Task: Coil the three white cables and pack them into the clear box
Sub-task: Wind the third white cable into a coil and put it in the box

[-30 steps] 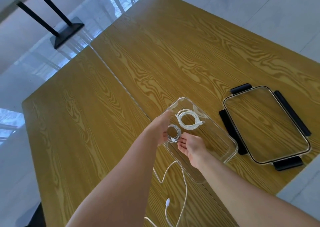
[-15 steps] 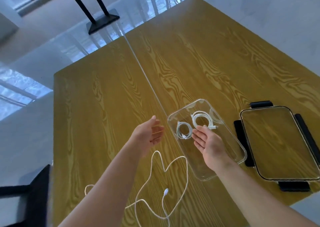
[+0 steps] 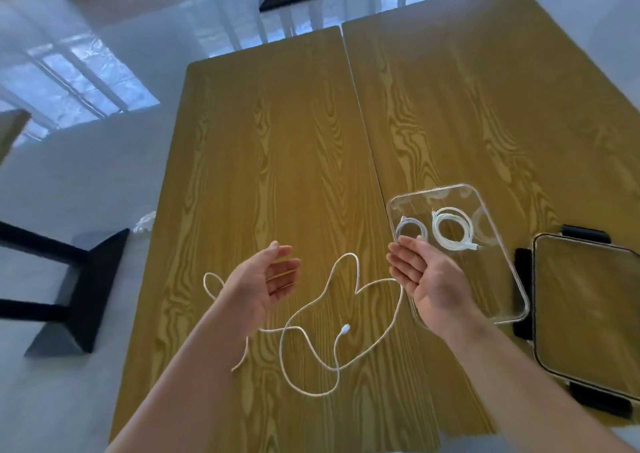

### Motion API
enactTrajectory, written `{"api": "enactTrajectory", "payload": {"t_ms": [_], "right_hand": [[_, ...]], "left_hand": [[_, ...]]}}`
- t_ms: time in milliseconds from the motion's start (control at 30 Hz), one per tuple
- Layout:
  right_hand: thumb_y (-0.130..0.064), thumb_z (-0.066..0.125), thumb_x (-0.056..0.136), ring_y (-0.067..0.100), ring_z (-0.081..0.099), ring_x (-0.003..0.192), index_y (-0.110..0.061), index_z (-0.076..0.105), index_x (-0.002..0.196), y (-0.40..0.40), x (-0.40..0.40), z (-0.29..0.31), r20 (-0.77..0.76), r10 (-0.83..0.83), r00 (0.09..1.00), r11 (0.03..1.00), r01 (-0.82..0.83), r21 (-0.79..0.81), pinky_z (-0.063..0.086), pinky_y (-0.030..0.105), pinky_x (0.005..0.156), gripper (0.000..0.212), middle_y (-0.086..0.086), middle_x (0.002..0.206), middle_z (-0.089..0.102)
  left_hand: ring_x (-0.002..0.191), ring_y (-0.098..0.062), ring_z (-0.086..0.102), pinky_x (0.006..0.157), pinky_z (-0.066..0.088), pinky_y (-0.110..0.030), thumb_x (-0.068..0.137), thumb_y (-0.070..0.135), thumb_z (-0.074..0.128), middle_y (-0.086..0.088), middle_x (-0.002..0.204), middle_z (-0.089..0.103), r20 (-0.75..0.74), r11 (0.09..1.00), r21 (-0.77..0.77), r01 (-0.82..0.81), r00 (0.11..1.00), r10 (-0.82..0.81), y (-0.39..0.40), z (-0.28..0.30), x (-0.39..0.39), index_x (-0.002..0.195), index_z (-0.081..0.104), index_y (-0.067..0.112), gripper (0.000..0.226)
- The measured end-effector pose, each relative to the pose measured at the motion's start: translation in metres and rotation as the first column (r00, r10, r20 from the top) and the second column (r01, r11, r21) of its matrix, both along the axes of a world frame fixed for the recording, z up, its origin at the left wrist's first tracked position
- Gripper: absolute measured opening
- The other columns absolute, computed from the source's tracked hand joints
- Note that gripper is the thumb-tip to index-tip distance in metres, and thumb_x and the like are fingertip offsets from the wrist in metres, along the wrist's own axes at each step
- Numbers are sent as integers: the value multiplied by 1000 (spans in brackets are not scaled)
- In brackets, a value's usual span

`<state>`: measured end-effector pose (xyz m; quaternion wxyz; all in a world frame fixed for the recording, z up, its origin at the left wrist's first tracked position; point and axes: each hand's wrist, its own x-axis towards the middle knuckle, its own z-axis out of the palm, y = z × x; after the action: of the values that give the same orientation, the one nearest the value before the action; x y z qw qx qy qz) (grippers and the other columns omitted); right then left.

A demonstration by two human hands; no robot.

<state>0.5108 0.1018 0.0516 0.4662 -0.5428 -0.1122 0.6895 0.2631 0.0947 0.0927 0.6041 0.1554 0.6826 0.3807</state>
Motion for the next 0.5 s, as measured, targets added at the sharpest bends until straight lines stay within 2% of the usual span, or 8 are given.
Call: {"api": "enactTrajectory", "payload": {"t_ms": [167,300,500], "right_hand": [[-23,46,104,24,69,110,-6,67,115,-13,-23,-1,51,116,992,993,-115,-24,51,38,99,29,11,112,75],[-31,47,104,23,70,108,-8,68,113,-23,-44,-3,90,192,977,981,-187,-60,47,39,101,33,8,107,77],[-30,45,104,26,69,109,-5,66,115,-39,-91,-3,65,238,969,968,-231,-101,48,42,103,34,11,108,77]], "left_hand": [[90,-26,67,84,53,-38,102,31,49,-14,99,72,16,994,-22,-103,994,103,-50,-6,-45,107,66,8,29],[93,-29,67,85,53,-41,102,30,48,-17,103,72,19,982,-32,-185,982,186,-85,-11,-85,110,66,7,31],[87,-26,68,84,53,-39,101,31,50,-13,93,74,35,953,-40,-301,952,303,-121,-18,-143,104,67,8,29]]}}
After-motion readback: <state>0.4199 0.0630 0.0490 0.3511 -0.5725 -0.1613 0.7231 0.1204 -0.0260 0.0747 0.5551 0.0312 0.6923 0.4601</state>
